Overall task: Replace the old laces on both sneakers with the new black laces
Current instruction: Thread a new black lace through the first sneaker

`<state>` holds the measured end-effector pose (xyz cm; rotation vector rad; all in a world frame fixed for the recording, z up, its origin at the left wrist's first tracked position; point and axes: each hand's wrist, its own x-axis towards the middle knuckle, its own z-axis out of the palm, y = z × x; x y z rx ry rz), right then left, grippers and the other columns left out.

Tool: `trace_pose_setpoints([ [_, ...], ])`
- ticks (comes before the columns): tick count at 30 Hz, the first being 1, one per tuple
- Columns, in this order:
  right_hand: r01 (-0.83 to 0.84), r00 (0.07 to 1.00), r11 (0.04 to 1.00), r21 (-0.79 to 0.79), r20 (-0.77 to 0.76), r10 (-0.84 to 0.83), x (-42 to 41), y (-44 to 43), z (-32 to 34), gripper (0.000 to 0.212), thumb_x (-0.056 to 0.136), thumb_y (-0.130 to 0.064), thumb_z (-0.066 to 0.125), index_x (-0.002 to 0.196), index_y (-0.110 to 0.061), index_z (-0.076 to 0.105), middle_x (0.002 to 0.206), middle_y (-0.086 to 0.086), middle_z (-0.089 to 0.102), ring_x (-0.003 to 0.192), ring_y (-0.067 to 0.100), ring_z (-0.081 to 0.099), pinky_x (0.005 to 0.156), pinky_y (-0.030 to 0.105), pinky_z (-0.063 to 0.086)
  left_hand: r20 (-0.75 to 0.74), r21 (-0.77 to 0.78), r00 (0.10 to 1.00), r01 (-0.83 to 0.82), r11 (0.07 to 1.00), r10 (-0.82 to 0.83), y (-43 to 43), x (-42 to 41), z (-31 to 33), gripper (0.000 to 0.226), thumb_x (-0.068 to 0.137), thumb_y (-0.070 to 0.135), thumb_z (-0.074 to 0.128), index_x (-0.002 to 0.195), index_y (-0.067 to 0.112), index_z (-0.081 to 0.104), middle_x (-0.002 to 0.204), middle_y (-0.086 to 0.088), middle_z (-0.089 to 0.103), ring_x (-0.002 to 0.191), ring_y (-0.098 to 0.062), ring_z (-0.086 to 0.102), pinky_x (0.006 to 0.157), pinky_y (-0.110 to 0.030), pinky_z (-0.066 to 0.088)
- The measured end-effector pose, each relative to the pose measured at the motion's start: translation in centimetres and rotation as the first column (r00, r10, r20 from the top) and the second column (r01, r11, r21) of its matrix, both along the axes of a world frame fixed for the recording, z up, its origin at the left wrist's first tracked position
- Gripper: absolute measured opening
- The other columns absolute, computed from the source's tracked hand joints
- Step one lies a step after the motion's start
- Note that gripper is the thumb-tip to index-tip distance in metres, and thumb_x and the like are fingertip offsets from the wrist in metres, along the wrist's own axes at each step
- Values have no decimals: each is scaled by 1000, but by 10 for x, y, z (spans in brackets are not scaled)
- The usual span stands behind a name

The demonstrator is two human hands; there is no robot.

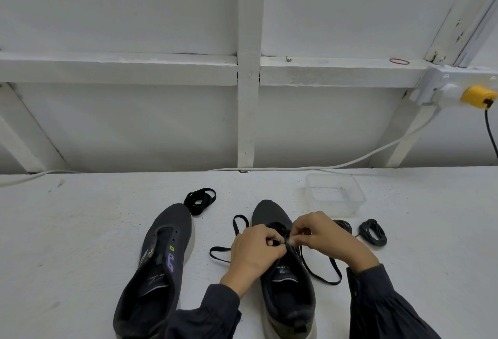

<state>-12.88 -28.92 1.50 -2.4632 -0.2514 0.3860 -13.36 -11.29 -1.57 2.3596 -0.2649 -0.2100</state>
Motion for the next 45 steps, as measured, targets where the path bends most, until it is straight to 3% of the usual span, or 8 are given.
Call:
trace_pose_setpoints([
  [5,144,983,977,160,-133,-123,-5,5,-1,35,81,-43,76,72,-12,63,56,-2,60,51,9,61,54,29,49,23,1,1000,-5,1000,5,-1,-2,-1,8,79,36,66,75,38,59,71,10,50,75,-7,53,62,-20,37],
  [9,211,966,949,236,-198,-166,-4,5,-4,17,80,-22,73,84,-10,62,64,1,63,58,15,65,66,45,58,21,-49,1000,0,999,1,0,-1,-4,13,77,33,66,68,36,58,69,9,52,72,-6,53,63,-21,40],
  [13,204,967,934,292,-206,-147,-7,2,-1,6,85,-4,57,86,-10,57,64,4,56,51,12,54,52,22,47,-59,-245,996,-79,966,66,2,0,-9,20,75,29,68,60,30,55,57,13,50,58,-4,46,59,-22,38],
  [19,118,991,971,208,-91,-101,-6,4,-6,20,84,-14,62,87,-32,69,86,3,58,72,15,56,63,25,49,-192,-488,971,-219,845,141,14,7,-7,15,64,33,65,61,18,60,58,9,51,60,-10,44,62,-29,38],
  [23,80,997,982,171,11,-83,-3,17,-7,18,75,-28,79,79,-43,69,99,-9,53,90,11,55,72,17,40,-183,-494,983,-109,863,19,21,8,-1,10,74,26,73,73,16,70,74,-2,67,69,-8,56,68,-22,45],
  [32,152,984,979,138,76,-163,-5,21,-13,24,79,-28,77,61,-28,62,85,-8,59,70,4,53,70,28,44,-247,-526,969,-129,841,-6,39,5,-6,23,98,7,48,95,7,70,63,17,57,57,4,47,60,-8,38],
  [40,179,983,938,297,-23,-180,-3,23,-28,33,73,-17,75,81,13,64,80,12,51,73,19,49,69,31,38,-60,-464,998,-43,885,16,43,-1,-18,24,87,8,70,80,31,73,77,21,72,75,6,63,74,-12,46],
  [45,270,963,869,414,-122,-241,-4,24,-34,19,72,-8,83,80,6,73,80,-1,60,69,0,57,69,18,44,5,-410,999,-37,911,42,42,-3,-14,29,85,10,72,74,37,70,75,24,71,77,6,65,73,-11,47],
])
